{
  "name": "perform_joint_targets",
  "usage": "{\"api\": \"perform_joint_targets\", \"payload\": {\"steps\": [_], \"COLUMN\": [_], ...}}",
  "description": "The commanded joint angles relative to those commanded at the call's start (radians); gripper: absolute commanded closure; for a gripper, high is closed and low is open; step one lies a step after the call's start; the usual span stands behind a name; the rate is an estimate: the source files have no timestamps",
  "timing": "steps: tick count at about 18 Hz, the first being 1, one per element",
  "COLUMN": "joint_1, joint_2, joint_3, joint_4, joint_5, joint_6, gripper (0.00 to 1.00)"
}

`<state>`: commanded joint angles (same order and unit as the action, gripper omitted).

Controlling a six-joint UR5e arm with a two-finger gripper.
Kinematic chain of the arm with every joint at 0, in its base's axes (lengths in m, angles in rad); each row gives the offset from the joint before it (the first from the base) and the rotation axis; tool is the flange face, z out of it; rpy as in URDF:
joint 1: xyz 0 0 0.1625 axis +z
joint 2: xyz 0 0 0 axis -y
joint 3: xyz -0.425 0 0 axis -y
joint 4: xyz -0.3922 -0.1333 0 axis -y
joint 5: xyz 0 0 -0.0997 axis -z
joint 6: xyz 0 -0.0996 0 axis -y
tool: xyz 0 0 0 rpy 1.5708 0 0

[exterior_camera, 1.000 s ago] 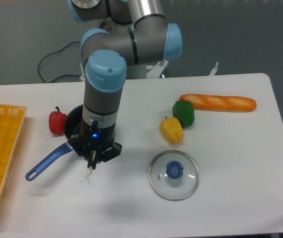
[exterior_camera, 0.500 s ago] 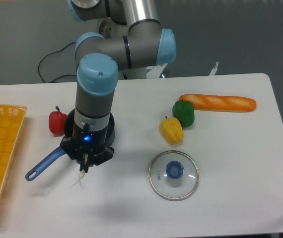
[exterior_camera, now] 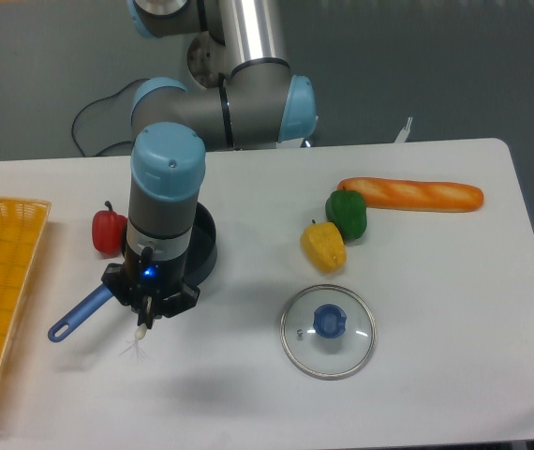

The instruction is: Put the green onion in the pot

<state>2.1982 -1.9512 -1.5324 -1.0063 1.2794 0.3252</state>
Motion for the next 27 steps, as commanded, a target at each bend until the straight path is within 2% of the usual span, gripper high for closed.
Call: {"api": "perform_joint_targets", "payload": {"steps": [10, 19, 27], "joint_1": [-0.018, -0.018, -0.032], "joint_2": [-0.037, -0.074, -0.075], "joint_3": [0.018, 0.08, 0.043], "joint_4": [0.011, 0.026, 0.028], "joint_5": [0.0, -0.008, -0.006], "joint_6": [0.002, -0.003, -0.005], "gripper": [0.86, 0.86, 0.86]}}
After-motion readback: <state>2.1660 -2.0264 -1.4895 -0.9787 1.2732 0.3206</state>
